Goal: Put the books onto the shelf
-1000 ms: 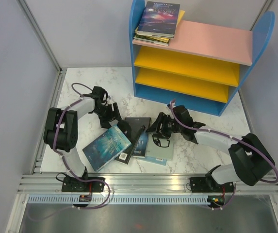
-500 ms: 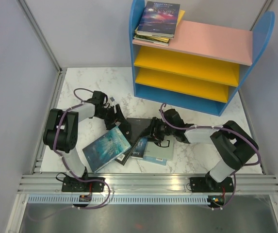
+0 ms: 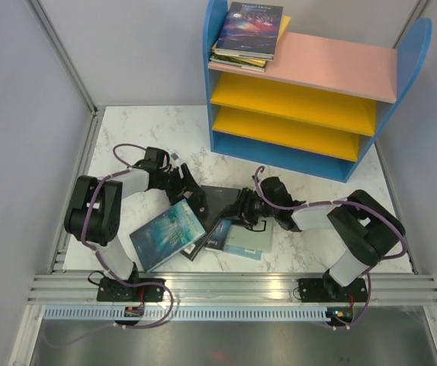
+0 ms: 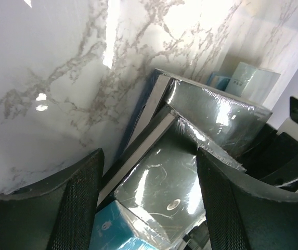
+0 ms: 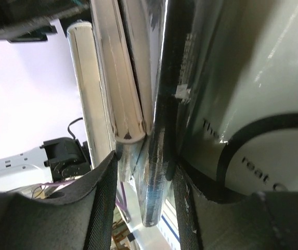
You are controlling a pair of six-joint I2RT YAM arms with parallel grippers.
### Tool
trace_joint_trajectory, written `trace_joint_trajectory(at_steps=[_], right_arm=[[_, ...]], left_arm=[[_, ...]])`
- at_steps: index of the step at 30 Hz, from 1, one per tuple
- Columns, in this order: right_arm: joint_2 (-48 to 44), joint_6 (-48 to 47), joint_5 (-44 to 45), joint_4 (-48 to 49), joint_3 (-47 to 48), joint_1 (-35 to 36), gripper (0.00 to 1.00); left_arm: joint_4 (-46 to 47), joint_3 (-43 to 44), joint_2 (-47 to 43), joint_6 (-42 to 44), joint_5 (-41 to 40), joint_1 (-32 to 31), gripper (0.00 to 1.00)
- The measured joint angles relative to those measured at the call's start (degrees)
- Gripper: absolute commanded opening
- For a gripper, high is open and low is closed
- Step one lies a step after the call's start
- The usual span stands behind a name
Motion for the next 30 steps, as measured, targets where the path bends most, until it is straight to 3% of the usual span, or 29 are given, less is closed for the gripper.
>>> trace_joint_trajectory(at_steps=[7, 11, 15, 18, 22, 23, 26, 30], right_arm=[[-5.2, -0.3, 0.1, -3.5, -1.7, 1.4, 0.00], [-14.2, -3.9, 3.0, -13.9, -1.2, 1.8, 0.00], [-26.5, -8.5, 5.6, -26.9, -0.8, -4.5, 0.00], [-34.8, -10.3, 6.3, -30.0, -0.8, -11.1, 0.00], [-38.7, -11.4, 6.1, -31.2, -2.4, -13.6, 0.25], [-38.1, -11.4, 5.7, -31.1, -3.0, -13.6, 0.40], [-34.5, -11.7, 4.8, -31.6, -5.4, -13.6, 0.66], [-32.6, -12.4, 4.2, -32.6, -6.9, -13.6, 0.79]], left_arm=[[-2.4, 3.3, -1.3, -3.1, 0.2, -1.5, 0.74], [-8.0, 9.3, -3.2, -3.0, 1.8, -3.1, 0.75], [-10.8, 12.5, -6.6, -2.7, 3.1, -4.0, 0.75], [-12.4, 12.4, -7.8, -2.7, 3.2, -4.0, 0.75], [-13.8, 10.9, -7.7, -2.2, 3.1, -4.2, 0.75], [-14.0, 10.5, -7.6, -2.0, 3.1, -4.4, 0.75], [-14.3, 9.6, -6.4, -1.1, 2.9, -5.2, 0.75], [-14.4, 7.6, -3.5, 0.3, 2.5, -5.9, 0.75]])
